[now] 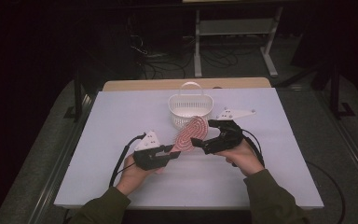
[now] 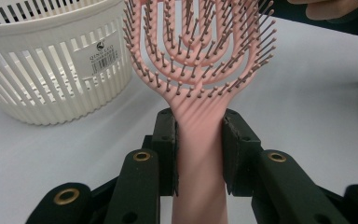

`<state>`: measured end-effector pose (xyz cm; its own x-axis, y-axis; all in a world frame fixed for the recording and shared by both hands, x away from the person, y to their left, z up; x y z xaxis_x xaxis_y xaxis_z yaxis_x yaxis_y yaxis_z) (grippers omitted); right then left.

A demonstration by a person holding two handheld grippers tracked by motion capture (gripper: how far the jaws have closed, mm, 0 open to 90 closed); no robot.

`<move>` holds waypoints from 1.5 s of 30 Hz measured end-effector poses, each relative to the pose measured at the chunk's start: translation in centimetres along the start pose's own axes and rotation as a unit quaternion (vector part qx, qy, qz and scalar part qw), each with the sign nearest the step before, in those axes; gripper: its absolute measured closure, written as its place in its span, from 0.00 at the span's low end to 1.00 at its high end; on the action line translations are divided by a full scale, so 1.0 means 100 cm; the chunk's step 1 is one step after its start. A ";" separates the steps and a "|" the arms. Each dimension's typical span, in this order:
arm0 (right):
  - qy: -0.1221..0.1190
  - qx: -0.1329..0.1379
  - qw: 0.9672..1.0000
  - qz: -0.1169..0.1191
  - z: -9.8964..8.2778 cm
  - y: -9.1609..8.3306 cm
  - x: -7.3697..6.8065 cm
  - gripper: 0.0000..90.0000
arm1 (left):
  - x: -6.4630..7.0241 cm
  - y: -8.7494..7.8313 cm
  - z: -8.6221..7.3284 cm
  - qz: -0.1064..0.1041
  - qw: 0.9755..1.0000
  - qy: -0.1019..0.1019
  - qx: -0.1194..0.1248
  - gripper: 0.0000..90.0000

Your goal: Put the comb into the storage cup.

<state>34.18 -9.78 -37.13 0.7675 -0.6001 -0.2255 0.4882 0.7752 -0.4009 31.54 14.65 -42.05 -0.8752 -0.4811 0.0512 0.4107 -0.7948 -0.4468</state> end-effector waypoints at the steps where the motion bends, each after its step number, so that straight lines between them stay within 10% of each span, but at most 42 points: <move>1: 0.002 0.002 1.000 -0.001 0.001 0.001 0.000 0.00 | 0.000 0.000 0.000 0.000 1.000 0.000 0.001 0.78; 23: 0.015 0.006 1.000 0.013 0.007 0.024 -0.003 0.00 | -0.001 0.003 0.003 0.006 1.000 0.004 0.016 0.78; 45: 0.039 0.007 0.999 0.028 0.003 0.025 0.000 0.27 | 0.003 0.002 0.000 0.019 1.000 0.014 0.017 0.78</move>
<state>35.47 -7.79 -37.87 0.7590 -0.5693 -0.3159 0.4520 0.8099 -0.3738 31.41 14.33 -42.14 -0.8658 -0.5003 0.0101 0.4510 -0.7888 -0.4176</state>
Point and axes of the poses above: each handheld gripper's, and its own axes: y roughly forward along the jaws, z roughly out of its top, x roughly to its right, the point moved 2 cm from there along y, roughly forward along the jaws, and after that the axes turned 2 degrees about x, right-handed, at the moved point
